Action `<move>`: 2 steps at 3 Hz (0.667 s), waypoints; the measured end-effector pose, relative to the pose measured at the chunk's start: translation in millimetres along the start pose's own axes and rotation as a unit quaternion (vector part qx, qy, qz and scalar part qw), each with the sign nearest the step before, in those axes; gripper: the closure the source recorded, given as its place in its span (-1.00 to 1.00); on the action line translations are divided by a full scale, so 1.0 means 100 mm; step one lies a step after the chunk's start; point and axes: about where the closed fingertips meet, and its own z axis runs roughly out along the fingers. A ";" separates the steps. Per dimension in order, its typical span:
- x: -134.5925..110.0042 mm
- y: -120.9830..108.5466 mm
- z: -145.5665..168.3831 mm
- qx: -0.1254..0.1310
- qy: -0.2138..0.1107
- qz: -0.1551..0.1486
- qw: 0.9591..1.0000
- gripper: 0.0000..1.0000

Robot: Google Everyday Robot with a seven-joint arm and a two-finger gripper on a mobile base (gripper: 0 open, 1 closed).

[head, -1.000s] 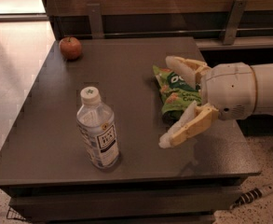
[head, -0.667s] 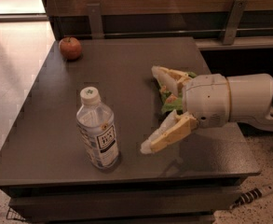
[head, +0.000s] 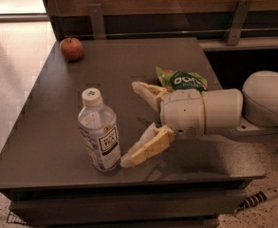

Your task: Move blue plastic bottle near apple

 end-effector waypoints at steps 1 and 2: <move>-0.01 0.20 0.30 -0.040 -0.034 0.006 0.999 -1.00; -0.04 0.31 0.45 -0.062 -0.052 0.004 0.997 -1.00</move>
Offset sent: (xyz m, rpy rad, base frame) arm -0.0367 0.0642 -0.0081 0.1501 0.0285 0.1747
